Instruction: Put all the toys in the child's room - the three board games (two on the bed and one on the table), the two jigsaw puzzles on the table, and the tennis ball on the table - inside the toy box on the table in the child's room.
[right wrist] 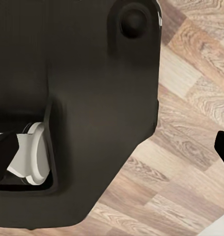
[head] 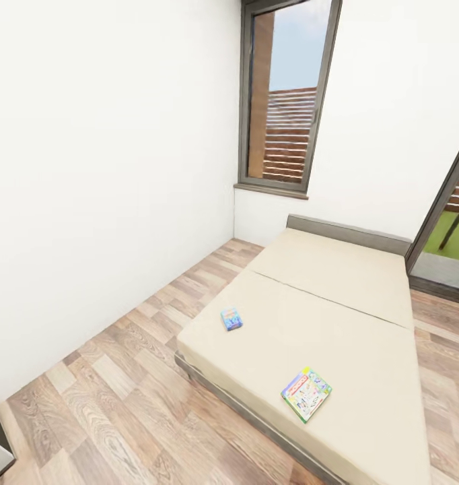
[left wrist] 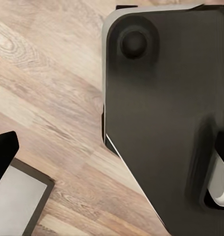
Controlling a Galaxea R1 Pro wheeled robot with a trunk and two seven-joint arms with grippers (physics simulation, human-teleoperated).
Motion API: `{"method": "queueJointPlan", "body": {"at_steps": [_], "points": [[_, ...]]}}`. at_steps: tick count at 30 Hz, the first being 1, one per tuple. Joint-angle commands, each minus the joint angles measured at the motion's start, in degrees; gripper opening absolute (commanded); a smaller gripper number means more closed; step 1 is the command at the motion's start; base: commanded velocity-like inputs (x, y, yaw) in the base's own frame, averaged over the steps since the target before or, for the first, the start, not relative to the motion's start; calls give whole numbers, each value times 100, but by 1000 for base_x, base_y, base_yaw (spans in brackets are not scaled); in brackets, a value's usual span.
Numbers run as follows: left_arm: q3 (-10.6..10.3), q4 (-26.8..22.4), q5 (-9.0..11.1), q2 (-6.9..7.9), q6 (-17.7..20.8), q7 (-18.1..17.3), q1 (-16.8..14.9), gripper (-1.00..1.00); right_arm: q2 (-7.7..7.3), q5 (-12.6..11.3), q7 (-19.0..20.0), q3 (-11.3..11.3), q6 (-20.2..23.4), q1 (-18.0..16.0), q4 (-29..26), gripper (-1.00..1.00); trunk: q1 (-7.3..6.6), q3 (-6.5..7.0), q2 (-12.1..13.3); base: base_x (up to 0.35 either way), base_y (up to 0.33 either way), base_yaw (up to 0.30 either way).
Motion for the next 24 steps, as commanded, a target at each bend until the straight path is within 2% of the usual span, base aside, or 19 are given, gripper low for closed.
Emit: {"method": "queueJointPlan", "body": {"at_steps": [1,4,16,21,24], "points": [[2,-4,2,-15,2,11,-2,100,3,11,3,11,-14,-1,-2,100,-21,11,35,0,0,0],[-14,-24,-8,-94,1,6,-2,100,30,62,-2,47,6,-1,-2,100,-21,11,35,0,0,0],[7,-56,3,-127,-308,9,-3,100,7,14,-13,-1,-48,-1,-2,100,-21,13,35,0,0,-6],[-4,-49,0,-148,-360,4,-3,100,3,-25,-16,-19,-544,-1,-2,100,-21,36,35,0,0,-157],[-9,-43,-3,-149,-363,3,-3,100,3,-33,-17,-23,-591,-1,-2,100,-21,54,35,0,0,-221]]}}
